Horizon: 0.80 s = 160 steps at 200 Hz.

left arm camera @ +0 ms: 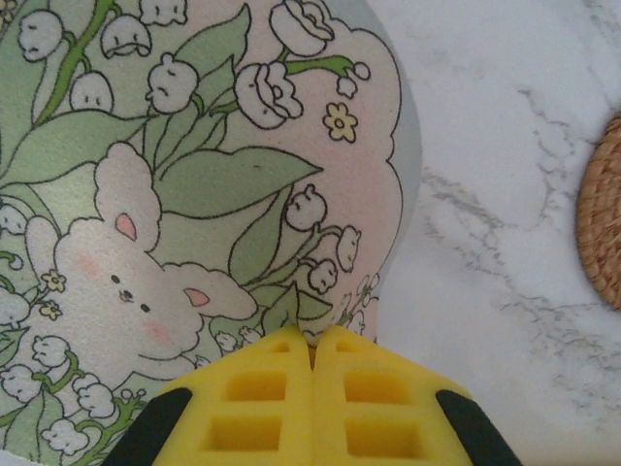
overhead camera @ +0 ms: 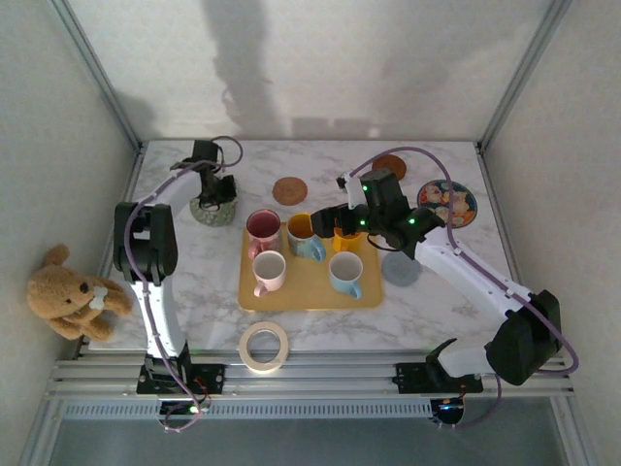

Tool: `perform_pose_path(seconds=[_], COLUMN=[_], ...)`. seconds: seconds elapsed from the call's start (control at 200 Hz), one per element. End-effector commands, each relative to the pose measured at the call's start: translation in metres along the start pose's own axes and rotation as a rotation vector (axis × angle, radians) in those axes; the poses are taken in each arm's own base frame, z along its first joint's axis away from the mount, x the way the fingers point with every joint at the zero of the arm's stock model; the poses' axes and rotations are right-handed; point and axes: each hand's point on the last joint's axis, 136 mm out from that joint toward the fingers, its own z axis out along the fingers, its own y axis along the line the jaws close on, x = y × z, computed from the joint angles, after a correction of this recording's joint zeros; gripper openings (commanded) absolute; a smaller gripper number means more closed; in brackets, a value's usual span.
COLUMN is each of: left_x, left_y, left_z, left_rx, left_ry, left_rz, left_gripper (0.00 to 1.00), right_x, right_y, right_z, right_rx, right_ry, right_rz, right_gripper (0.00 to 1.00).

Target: Place the cup by the coaster

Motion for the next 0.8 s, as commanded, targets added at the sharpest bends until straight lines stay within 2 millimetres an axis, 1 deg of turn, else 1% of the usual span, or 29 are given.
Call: perform_pose_path(seconds=[0.0, 0.125, 0.24, 0.4, 0.576, 0.711, 0.796], left_x=[-0.004, -0.007, -0.008, -0.005, -0.001, 0.003, 0.003], left_y=[-0.014, -0.027, -0.041, -0.05, -0.052, -0.052, -0.055], left_z=[0.001, 0.006, 0.012, 0.019, 0.027, 0.035, 0.037], left_rx=[0.022, 0.031, 0.037, 0.036, 0.034, 0.038, 0.05], left_ry=[0.018, 0.03, 0.046, 0.064, 0.08, 0.097, 0.101], left_rz=[0.032, 0.057, 0.082, 0.098, 0.093, 0.084, 0.08], left_gripper=[0.0, 0.0, 0.0, 0.0, 0.0, 0.0, 0.0], right_x=[-0.003, -0.003, -0.003, -0.002, -0.001, 0.0, 0.002], right_y=[-0.003, -0.005, -0.012, -0.019, -0.025, -0.027, -0.028], right_z=[0.001, 0.001, -0.001, -0.002, -0.003, -0.003, -0.003], right_rx=[0.025, 0.023, 0.031, 0.034, 0.041, 0.04, 0.04], right_ry=[-0.008, -0.021, -0.027, -0.025, -0.027, -0.025, -0.022], right_rz=[-0.017, -0.018, -0.01, -0.004, 0.006, 0.008, 0.01], right_gripper=[0.99, 0.99, 0.99, 0.99, 0.99, 0.99, 0.99])
